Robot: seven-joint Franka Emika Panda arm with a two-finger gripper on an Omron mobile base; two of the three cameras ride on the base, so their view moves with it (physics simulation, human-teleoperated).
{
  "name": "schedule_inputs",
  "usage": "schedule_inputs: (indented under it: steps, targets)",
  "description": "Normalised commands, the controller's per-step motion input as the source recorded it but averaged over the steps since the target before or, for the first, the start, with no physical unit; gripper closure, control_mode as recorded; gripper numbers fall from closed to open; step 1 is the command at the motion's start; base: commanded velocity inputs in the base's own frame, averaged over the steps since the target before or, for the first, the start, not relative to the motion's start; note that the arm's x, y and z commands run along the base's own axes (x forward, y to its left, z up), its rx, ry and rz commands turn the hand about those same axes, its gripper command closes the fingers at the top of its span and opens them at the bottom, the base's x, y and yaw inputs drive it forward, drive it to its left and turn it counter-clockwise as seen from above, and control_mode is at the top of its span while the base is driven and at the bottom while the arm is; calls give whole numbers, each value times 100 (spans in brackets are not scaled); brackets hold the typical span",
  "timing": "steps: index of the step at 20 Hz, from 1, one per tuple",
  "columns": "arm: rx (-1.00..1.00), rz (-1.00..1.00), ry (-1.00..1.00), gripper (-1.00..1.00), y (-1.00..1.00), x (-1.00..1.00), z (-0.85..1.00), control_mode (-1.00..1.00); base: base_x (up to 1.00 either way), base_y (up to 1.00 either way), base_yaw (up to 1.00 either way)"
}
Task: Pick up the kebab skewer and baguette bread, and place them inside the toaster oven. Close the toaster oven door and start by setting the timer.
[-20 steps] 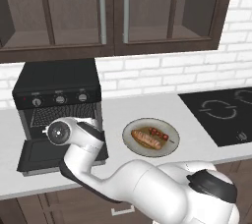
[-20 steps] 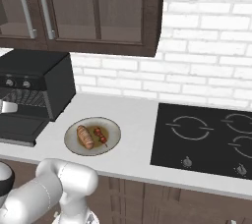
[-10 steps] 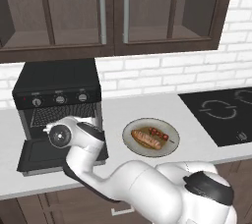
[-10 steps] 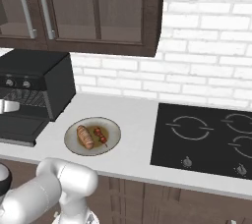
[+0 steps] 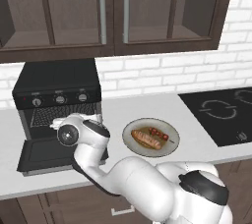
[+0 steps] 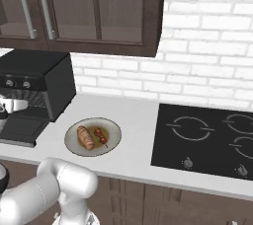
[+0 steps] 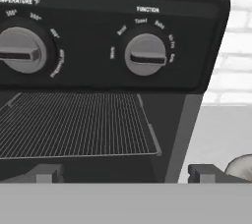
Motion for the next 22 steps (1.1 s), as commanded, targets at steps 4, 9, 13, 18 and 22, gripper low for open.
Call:
schedule_inputs:
  steps: [4,9,13,18,22]
  targets:
    - [0,0,0,-100,0,20,0,-100,0,0,0]
    - [0,0,0,-100,3,18,-5,-100,0,0,0]
    - [0,0,0,-100,23,5,-1,-100,0,0,0]
    - [0,7,0,-100,48,-4,-1,-100,0,0,0]
    - [0,10,0,-100,24,6,0,-100,0,0,0]
